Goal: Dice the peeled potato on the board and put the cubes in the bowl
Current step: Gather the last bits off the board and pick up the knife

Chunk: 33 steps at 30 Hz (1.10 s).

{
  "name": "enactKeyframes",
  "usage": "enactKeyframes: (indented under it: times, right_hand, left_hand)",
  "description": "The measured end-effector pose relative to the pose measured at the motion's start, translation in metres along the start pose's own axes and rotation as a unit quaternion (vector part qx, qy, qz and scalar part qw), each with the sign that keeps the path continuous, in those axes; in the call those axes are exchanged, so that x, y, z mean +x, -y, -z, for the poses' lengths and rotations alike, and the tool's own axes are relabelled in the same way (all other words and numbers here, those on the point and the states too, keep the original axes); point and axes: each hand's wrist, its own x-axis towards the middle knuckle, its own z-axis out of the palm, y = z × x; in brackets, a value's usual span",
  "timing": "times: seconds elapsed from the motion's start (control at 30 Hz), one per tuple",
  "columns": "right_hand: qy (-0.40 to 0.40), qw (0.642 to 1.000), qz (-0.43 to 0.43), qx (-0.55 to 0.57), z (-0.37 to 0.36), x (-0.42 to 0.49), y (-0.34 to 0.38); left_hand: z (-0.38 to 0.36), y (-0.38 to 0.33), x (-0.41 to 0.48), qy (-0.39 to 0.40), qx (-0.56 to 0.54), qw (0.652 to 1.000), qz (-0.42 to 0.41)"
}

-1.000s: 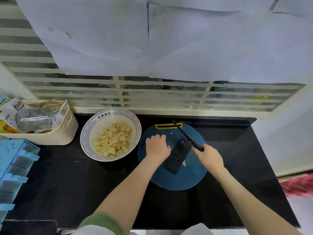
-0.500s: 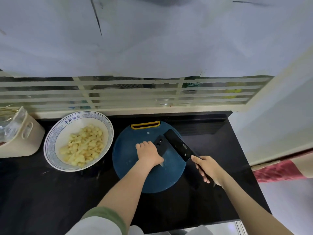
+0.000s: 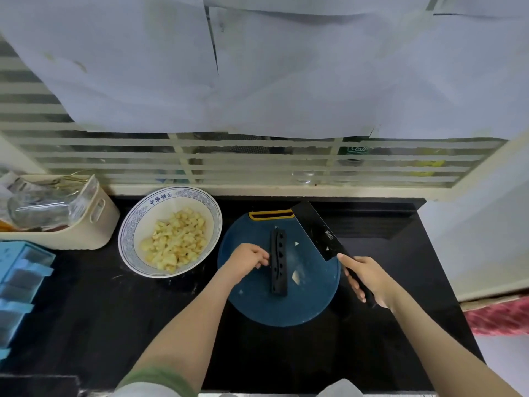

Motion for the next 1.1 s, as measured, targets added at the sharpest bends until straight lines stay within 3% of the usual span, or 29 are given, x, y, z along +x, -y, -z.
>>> enactKeyframes:
  times: [0.1, 0.2, 0.33, 0.5, 0.6, 0.67, 0.93, 1.1]
  right_hand:
    - [-0.006, 1.0, -0.003, -0.013, -0.006, 0.0, -0.002]
    - [-0.019, 1.0, -0.01, -0.021, -0.01, -0.001, -0.008]
    - [-0.028, 0.999, -0.027, -0.032, -0.012, -0.004, -0.015]
    - [-0.013, 0.997, -0.05, -0.065, -0.002, -0.01, -0.021]
    - [-0.003, 0.996, -0.055, -0.074, 0.008, -0.016, -0.025]
    - [0.002, 0.995, -0.056, -0.083, 0.014, -0.019, -0.025]
    - [0.024, 0.991, -0.041, -0.125, 0.037, -0.025, -0.017]
    - [0.054, 0.981, -0.032, -0.184, 0.034, -0.023, -0.015]
  left_hand:
    - [-0.002, 0.006, 0.002, -0.084, 0.135, 0.987, -0.004]
    - [-0.012, 0.004, 0.002, -0.15, 0.291, 0.945, -0.013]
    - [-0.046, -0.003, 0.004, -0.115, 0.342, 0.932, 0.032]
    - [-0.078, -0.006, 0.007, -0.173, 0.386, 0.904, 0.064]
    - [-0.081, -0.008, 0.012, -0.162, 0.408, 0.895, 0.077]
    - [-0.075, -0.01, 0.012, -0.153, 0.474, 0.865, 0.059]
    - [-0.024, -0.011, -0.002, -0.157, 0.699, 0.692, -0.089]
    - [-0.009, -0.001, -0.008, -0.151, 0.728, 0.664, -0.084]
